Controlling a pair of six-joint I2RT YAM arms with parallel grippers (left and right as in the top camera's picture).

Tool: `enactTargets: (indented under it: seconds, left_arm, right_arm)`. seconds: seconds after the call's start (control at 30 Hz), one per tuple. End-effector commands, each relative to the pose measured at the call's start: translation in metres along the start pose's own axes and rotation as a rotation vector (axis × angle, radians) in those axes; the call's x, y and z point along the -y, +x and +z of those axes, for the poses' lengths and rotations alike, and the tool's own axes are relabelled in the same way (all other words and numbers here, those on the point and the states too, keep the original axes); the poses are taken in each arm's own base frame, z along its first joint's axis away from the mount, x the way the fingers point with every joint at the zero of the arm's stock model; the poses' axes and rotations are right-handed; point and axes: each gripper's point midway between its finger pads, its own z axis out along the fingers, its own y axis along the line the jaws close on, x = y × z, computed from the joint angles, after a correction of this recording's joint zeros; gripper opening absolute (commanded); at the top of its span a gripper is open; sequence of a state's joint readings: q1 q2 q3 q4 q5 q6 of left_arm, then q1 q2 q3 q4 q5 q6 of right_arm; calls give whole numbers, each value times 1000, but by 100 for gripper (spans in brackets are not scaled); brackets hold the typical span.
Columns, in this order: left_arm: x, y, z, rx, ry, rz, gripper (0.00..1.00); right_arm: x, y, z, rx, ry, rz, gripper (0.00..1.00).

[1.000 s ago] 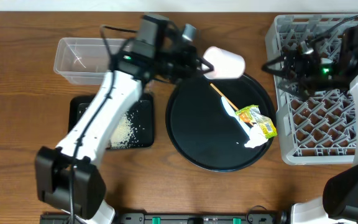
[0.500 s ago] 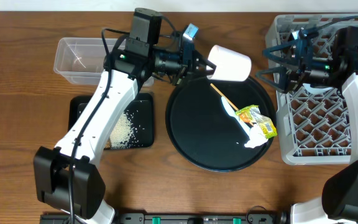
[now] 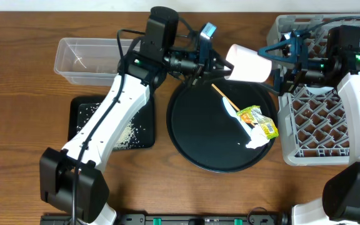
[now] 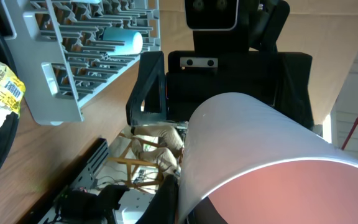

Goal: Sort waste into correct bins and load items into the dishwasher rack
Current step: 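Raise the pink cup toward the right gripper for handover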

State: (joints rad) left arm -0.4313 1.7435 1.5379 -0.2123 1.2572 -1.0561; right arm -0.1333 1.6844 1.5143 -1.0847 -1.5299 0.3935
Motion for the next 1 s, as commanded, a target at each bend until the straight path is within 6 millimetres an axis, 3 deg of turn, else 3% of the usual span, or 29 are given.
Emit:
enactTargets:
  seconds: [0.0, 0.27, 0.5, 0.97]
  left_arm:
    - [8, -4, -3, 29, 0, 12, 6]
    - [2, -18, -6, 103, -32, 10, 6]
    - [2, -18, -6, 103, -31, 9, 6]
    - [9, -1, -1, 10, 6, 3, 6]
  right_arm:
    - [-5, 5, 3, -21, -26, 37, 99]
    - [-6, 6, 3, -23, -26, 76, 99]
    - [-6, 6, 3, -23, -25, 76, 90]
    - [-8, 2, 3, -21, -26, 16, 90]
